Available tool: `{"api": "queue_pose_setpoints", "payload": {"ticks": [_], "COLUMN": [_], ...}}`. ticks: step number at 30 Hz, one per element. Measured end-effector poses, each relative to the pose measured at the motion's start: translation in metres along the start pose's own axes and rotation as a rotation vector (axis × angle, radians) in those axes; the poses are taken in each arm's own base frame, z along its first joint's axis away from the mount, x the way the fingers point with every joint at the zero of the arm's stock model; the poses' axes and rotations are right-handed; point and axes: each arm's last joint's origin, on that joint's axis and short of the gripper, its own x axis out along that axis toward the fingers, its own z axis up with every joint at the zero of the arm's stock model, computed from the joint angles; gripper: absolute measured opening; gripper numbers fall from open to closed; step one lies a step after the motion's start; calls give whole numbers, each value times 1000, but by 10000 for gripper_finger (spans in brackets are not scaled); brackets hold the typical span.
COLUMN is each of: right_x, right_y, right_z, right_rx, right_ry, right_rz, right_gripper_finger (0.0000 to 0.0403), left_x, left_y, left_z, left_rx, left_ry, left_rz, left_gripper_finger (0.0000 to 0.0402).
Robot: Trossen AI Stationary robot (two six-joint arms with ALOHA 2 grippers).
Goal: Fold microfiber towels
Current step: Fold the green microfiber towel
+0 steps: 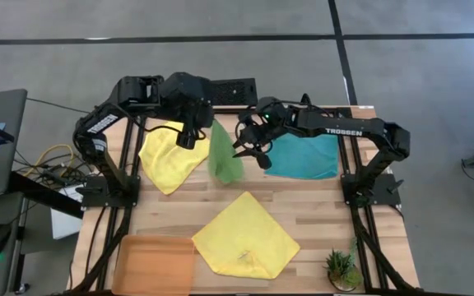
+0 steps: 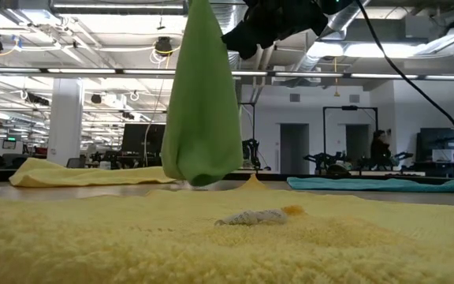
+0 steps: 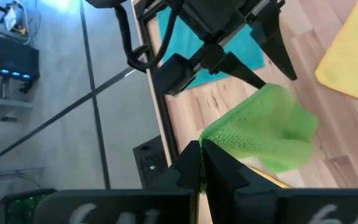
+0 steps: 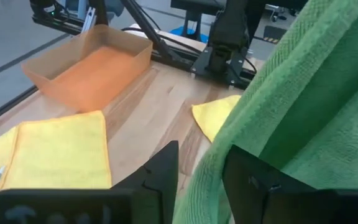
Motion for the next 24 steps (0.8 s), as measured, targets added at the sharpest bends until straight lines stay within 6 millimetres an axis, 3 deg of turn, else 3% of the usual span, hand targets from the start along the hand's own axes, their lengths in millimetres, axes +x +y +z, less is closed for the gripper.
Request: {"api": "queue_pose_setpoints", "payload": {"ticks": [9,24], "right_x": [-1,2], "right_y": [-6,1], "right_z": [2,-2], "right_rx": [-29,0], "right_ry": [18,65], "right_rz": [-114,-75], "right_gripper_finger": [129,122], "left_x": [-5,-21], "left_y": [-5,-2], "left_z": [6,9], "left_rx": [24,31], "left_ry": [-65,-134], "left_rz": [-23,81], "left_gripper_finger": [0,0]}}
